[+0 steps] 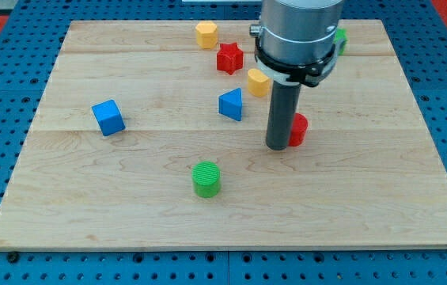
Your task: Move the red circle towards the top right
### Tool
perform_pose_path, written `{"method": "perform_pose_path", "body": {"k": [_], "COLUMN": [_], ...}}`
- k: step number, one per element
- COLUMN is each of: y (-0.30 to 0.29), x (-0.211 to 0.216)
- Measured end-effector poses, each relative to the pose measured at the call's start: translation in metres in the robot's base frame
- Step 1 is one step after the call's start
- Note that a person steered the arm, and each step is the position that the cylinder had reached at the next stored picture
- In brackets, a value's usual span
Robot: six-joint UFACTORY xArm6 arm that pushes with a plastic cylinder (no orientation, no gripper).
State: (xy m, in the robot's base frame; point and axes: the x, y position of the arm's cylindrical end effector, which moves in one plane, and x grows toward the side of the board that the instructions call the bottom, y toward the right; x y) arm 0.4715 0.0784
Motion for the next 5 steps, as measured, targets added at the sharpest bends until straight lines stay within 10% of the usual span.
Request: {"method": "perform_pose_path", "body": {"k": [3,5], "y": [0.031,0.033], "x": [-0.072,-0.035]}}
